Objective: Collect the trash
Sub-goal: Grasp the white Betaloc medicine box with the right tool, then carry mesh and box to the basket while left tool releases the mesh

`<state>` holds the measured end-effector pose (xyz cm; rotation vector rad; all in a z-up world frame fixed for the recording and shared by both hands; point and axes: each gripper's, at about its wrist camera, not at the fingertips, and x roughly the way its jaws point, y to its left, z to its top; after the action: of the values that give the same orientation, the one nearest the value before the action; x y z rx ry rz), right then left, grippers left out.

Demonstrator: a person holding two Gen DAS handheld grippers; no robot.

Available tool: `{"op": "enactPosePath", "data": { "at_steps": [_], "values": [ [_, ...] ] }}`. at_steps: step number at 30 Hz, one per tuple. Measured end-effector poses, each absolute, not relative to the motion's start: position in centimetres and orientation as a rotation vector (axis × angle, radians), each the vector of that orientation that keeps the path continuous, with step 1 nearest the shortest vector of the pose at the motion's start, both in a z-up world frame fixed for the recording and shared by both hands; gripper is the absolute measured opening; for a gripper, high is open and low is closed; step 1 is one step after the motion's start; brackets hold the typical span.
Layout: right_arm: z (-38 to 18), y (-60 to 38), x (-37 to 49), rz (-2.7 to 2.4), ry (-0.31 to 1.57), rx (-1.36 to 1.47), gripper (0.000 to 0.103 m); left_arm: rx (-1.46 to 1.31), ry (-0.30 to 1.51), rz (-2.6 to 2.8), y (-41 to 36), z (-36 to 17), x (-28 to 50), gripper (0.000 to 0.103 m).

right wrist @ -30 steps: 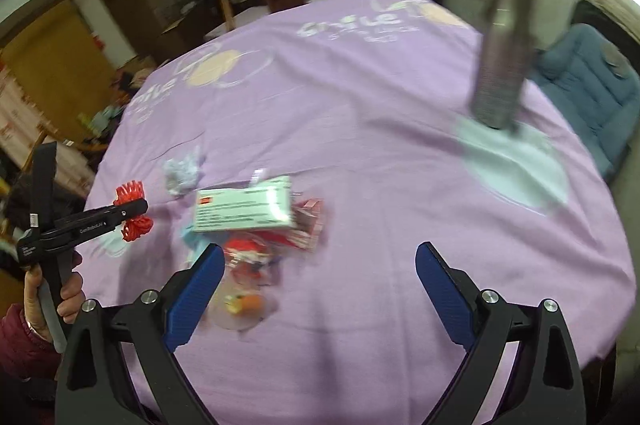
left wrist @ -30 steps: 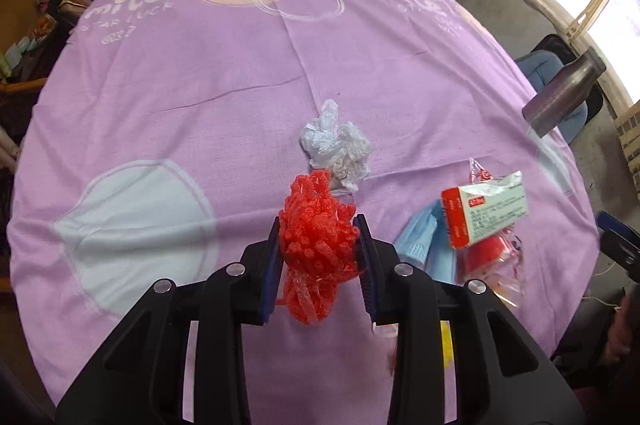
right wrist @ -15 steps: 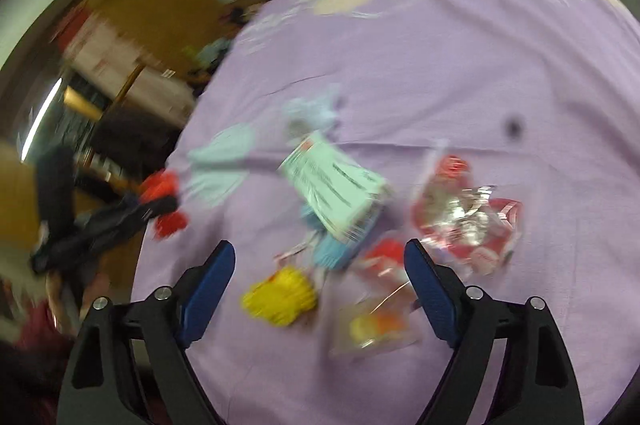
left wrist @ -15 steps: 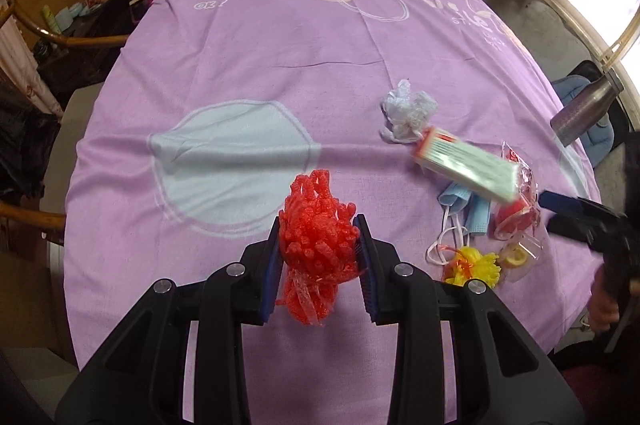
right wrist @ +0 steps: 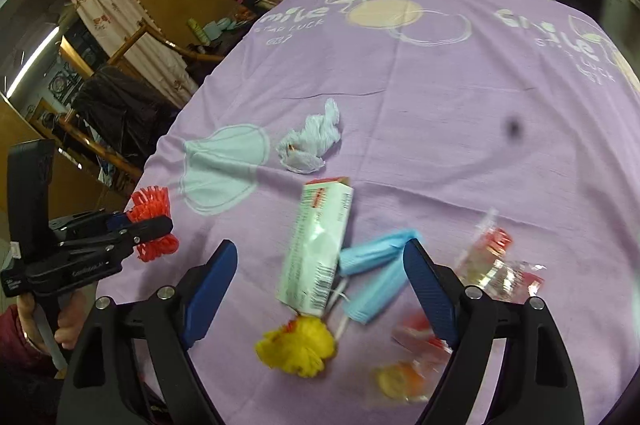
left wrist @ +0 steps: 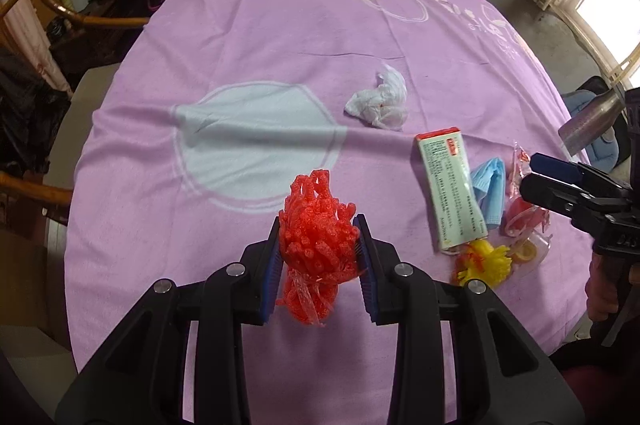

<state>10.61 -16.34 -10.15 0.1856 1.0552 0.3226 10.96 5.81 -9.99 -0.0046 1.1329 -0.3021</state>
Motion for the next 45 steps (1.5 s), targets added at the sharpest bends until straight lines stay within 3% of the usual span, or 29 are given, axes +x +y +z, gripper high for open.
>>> {"op": "enactPosePath", "data": {
  "at_steps": [12,13,14,27,45],
  "values": [
    [-15.6,-11.1,15.2,0.235,1.179,0.042,0.080,-0.051,1.170,-0.275,8.8,-11.6,10.3,0.034],
    [-16.0,-10.6,15.3,0.237,1.188,0.024,0.070,-0.052,1.171,-0.279,9.0,-11.7,10.4,0.035],
    [-16.3,-10.1,15.2,0.242,1.191,-0.006,0.041,-0.053,1.171,-0.284,9.2,-11.6,10.5,0.034],
    [-3.8,-16.7,10.4,0.297,0.872,0.190,0.041,-0.059,1.001,-0.289,6.6,-5.1,9.5,0.034],
    [-2.1,-20.1,3.6,0.437,0.830,0.212,0.041,-0.153,0.939,-0.091,7.2,-1.4,0.6,0.034]
  ]
}}
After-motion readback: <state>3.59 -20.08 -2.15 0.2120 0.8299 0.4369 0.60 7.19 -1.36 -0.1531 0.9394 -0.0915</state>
